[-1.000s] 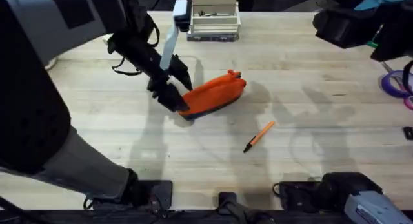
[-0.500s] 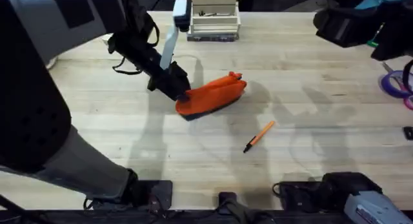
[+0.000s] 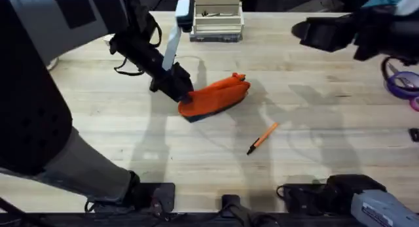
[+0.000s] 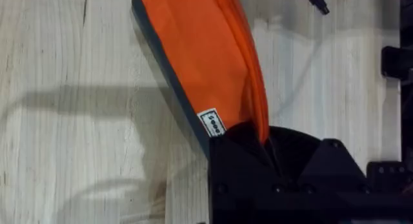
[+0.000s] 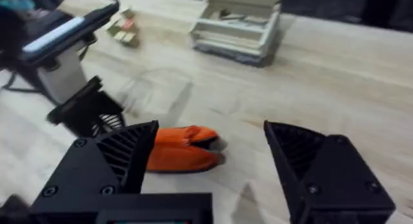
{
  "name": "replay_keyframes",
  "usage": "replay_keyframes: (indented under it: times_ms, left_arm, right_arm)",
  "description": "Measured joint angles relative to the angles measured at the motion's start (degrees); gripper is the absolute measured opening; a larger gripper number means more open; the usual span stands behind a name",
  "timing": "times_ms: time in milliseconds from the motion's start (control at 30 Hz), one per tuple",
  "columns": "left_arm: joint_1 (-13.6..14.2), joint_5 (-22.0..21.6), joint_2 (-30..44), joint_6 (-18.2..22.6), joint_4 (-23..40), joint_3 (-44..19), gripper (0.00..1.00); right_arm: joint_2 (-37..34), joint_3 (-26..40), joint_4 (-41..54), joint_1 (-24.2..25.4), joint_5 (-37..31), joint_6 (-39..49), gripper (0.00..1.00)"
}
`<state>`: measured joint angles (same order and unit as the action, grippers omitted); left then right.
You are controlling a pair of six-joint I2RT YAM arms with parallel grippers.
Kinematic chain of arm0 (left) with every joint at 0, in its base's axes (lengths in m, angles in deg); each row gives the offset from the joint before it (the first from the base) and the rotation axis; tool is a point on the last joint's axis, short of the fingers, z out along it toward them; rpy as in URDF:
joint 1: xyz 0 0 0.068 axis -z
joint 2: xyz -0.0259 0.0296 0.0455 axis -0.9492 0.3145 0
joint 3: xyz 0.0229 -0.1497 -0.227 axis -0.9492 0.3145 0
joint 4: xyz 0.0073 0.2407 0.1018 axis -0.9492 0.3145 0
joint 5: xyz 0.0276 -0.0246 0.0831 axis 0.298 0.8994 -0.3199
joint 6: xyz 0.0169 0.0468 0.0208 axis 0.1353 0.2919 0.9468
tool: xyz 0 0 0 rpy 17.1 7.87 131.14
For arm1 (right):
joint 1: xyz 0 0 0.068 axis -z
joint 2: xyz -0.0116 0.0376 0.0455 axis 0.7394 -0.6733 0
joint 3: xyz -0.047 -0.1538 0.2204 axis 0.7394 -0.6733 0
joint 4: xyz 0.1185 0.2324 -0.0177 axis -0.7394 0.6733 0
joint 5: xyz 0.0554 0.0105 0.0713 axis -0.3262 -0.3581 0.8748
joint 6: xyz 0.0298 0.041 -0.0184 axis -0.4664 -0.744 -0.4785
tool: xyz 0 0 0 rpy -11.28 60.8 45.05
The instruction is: Unzip the bag, pick up the pens from the table one at a time and place them inside, then zip the bag closed.
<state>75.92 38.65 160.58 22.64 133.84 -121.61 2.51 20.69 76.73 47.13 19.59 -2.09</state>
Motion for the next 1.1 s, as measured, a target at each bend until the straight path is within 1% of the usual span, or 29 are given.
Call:
replay_keyframes:
  times_ms: [200, 367, 500, 733, 867, 1100]
  left_arm:
    - [0.0, 0.0, 0.0, 0.0, 0.07, 0.0, 0.043]
    - [0.0, 0.02, 0.0, 0.0, 0.07, -0.02, 0.043]
    - [0.0, 0.01, 0.0, -0.02, 0.07, -0.02, 0.043]
    - [0.0, 0.01, 0.0, 0.0, 0.07, -0.02, 0.043]
    - [0.0, 0.02, 0.02, -0.02, 0.09, -0.02, 0.043]
    - [0.0, 0.02, 0.0, 0.0, 0.09, -0.02, 0.043]
  right_arm:
    - [-5.04, 0.0, -0.05, -3.3, 5.06, 0.0, 0.997]
    - [-8.7, 0.0, -0.11, -7.2, 6.57, 0.02, 0.997]
    - [-11.16, 0.0, -0.15, -9.17, 7.15, 0.01, 0.997]
    - [-13.92, 0.0, 0.32, -9.43, 7.32, 0.0, 0.997]
    - [-14.24, 0.0, 2.68, -9.43, 7.5, -0.09, 0.997]
    - [-14.26, 0.0, 3.13, -9.47, 7.5, -0.07, 0.997]
